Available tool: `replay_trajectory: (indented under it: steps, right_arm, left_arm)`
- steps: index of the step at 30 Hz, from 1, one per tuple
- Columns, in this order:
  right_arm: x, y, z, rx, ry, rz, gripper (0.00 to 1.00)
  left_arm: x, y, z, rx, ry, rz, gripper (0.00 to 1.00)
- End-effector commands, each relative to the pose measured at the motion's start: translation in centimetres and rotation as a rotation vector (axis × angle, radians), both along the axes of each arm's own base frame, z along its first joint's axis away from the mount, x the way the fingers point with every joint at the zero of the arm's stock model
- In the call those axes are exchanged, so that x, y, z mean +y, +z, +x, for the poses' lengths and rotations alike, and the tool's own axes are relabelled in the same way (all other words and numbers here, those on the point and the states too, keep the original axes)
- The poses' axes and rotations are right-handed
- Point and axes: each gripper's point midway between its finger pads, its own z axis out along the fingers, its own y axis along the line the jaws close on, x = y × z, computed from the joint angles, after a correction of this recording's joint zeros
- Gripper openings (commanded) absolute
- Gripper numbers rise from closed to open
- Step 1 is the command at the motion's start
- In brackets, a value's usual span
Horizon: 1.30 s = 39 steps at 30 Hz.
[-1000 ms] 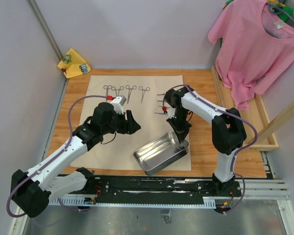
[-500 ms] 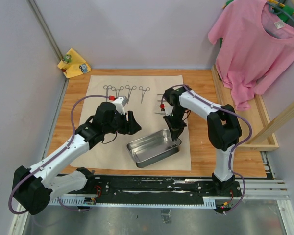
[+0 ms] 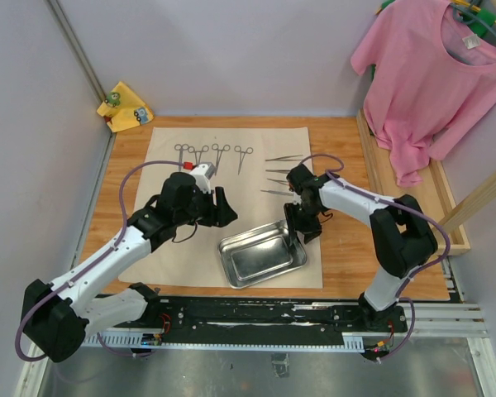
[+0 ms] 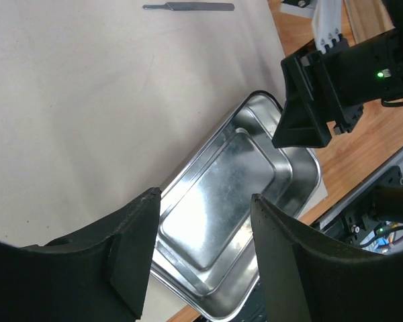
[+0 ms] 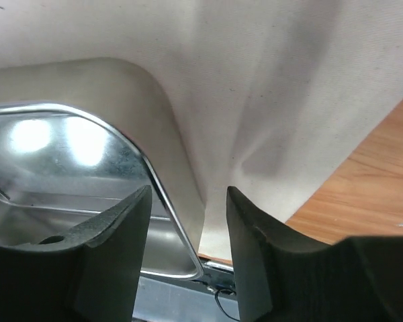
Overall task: Open and lay out the surgical kit
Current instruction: Adjust the medical item in the container.
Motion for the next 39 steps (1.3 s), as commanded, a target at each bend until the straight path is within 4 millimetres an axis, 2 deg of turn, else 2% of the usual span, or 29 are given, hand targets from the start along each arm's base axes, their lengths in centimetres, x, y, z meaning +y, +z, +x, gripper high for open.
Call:
replay_trajectory:
  steps: [1,4,6,8,10,17,21,28,35,36,39]
  right_arm:
    - [0.6,2.5,2.2,-0.190,-0.038,0.027,0.52]
    - [-0.3,5.3,2.9,-0.327,0.002,-0.020,0.53]
    - [0.0,7.4,3.0,-0.410,0.063,-0.040,0.54]
    - [1.4,8.8,2.8,-0.461,0.126,-0.033,0.54]
    - [3.5,9.3,2.0,-0.465,0.196,-0.011,0.55]
    - [10.8,7.2,-0.7,-0.396,0.354,0.105,0.56]
    - [13.6,5.6,-1.7,-0.371,0.400,0.112,0.56]
    - [16.6,3.8,-1.5,-0.413,0.450,0.014,0.56]
    - [18.4,2.0,-0.4,-0.499,0.417,-0.067,0.51]
    - [18.4,0.9,-0.4,-0.493,0.413,-0.087,0.50]
    - [18.9,0.1,-0.4,-0.517,0.382,-0.087,0.41]
  left_arm:
    - [0.8,0.0,0.8,-0.017,0.027,0.026,0.61]
    - [1.2,-0.2,1.1,-0.017,0.047,0.038,0.61]
    - [1.6,-0.1,1.4,-0.022,0.068,0.043,0.61]
    - [1.9,0.1,1.6,-0.032,0.080,0.040,0.61]
    - [2.1,0.2,1.9,-0.034,0.088,0.037,0.61]
    - [3.3,-0.1,1.5,-0.009,0.145,0.019,0.61]
    - [4.7,0.8,0.9,-0.026,0.210,0.010,0.61]
    - [6.5,4.0,-0.5,-0.090,0.279,-0.031,0.61]
    - [6.8,4.7,-1.5,-0.092,0.257,-0.025,0.61]
    - [6.8,4.7,-1.6,-0.092,0.252,-0.023,0.61]
    - [6.8,4.9,-1.7,-0.098,0.240,-0.014,0.61]
